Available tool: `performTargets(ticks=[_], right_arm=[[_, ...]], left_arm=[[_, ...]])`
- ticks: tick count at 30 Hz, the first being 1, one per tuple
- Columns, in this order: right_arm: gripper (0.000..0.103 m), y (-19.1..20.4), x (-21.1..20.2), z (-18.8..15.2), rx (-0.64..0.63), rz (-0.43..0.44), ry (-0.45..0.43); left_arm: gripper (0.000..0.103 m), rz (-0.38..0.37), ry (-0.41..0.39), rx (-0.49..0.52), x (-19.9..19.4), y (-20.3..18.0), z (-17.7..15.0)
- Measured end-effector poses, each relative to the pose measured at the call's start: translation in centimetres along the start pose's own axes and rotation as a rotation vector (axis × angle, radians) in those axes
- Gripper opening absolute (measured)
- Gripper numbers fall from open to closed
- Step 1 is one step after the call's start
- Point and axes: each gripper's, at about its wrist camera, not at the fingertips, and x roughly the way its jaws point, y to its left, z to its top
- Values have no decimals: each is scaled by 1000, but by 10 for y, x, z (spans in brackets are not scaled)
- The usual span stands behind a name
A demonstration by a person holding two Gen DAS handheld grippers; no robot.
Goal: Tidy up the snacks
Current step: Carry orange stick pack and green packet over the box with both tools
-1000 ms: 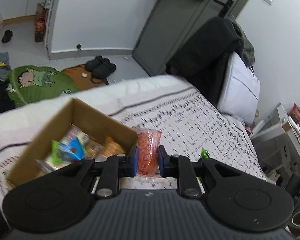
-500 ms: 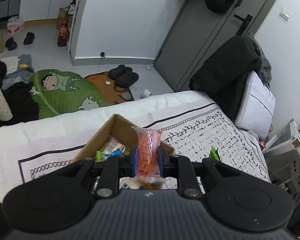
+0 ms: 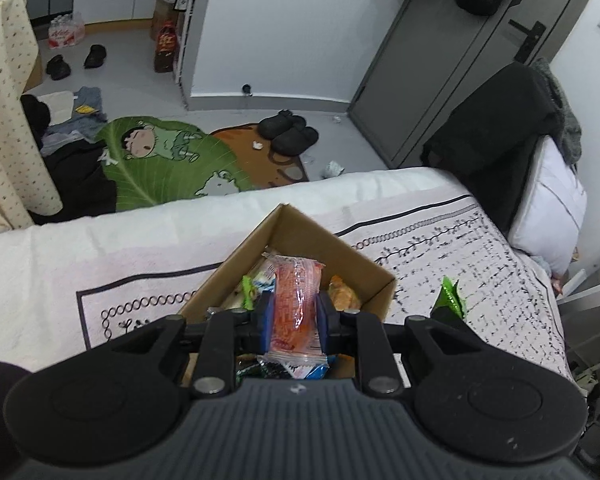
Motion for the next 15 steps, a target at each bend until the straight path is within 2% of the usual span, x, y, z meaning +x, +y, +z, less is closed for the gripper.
performTargets(ticks=[8,13,15], right_arm=[[29,11,6,-7,-5,74,66],[29,22,6,-12,-25,106,97],[32,25,8,-14,-29,122,120]], left_arm=[[27,70,13,-10,1,4,0],[30,78,7,-20,-3,9,3],[30,80,11,-21,-2,10,3]])
